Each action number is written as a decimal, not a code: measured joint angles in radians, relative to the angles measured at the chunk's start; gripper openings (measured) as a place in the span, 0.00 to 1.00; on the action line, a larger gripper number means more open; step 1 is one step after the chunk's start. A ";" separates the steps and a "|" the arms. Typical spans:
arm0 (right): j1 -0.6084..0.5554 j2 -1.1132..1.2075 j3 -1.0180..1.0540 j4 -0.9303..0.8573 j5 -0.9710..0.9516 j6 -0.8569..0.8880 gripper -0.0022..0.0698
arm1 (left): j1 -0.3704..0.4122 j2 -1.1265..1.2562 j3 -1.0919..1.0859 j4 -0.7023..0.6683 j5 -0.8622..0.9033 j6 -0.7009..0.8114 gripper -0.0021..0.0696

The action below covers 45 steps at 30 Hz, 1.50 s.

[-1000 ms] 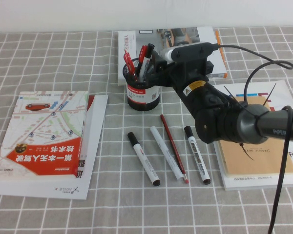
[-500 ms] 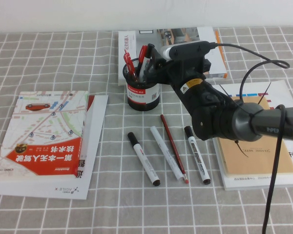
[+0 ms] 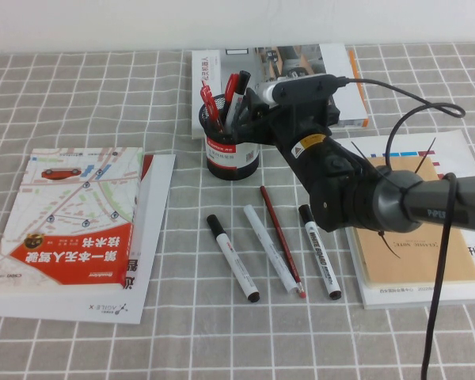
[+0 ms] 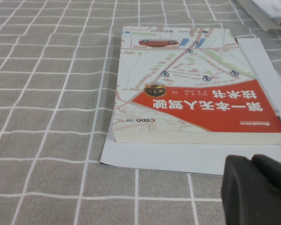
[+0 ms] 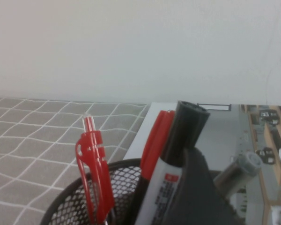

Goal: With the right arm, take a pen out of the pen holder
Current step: 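Take a marker out of the pen holder and lay it on the table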

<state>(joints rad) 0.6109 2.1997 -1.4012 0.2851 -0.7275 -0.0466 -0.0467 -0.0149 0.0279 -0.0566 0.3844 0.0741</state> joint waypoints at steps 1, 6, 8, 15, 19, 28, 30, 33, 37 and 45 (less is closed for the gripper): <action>0.000 0.003 0.000 0.004 0.000 0.000 0.51 | 0.000 0.000 0.000 0.000 0.000 0.000 0.02; 0.000 0.006 0.000 0.010 -0.002 0.000 0.51 | 0.000 0.000 0.000 0.000 0.000 0.000 0.02; 0.000 0.006 0.000 0.012 -0.002 0.000 0.51 | 0.000 0.000 0.000 0.000 0.000 0.000 0.02; 0.000 0.009 -0.021 0.014 -0.002 0.047 0.51 | 0.000 0.000 0.000 0.000 0.000 0.000 0.02; 0.000 0.025 -0.059 0.014 -0.002 0.047 0.51 | 0.000 0.000 0.000 0.000 0.000 0.000 0.02; 0.000 0.058 -0.088 0.017 0.025 0.047 0.50 | 0.000 0.000 0.000 0.000 0.000 0.000 0.02; 0.000 0.058 -0.088 0.017 0.026 0.047 0.49 | 0.000 0.000 0.000 0.000 0.000 0.000 0.02; 0.000 0.058 -0.090 0.017 0.029 0.047 0.45 | 0.000 0.000 0.000 0.000 0.000 0.000 0.02; 0.000 0.058 -0.090 0.017 0.029 0.047 0.35 | 0.000 0.000 0.000 0.000 0.000 0.000 0.02; 0.000 0.058 -0.090 0.019 0.029 0.047 0.18 | 0.000 0.000 0.000 0.000 0.000 0.000 0.02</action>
<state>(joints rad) 0.6109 2.2580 -1.4910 0.3041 -0.6985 0.0000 -0.0467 -0.0149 0.0279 -0.0566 0.3844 0.0741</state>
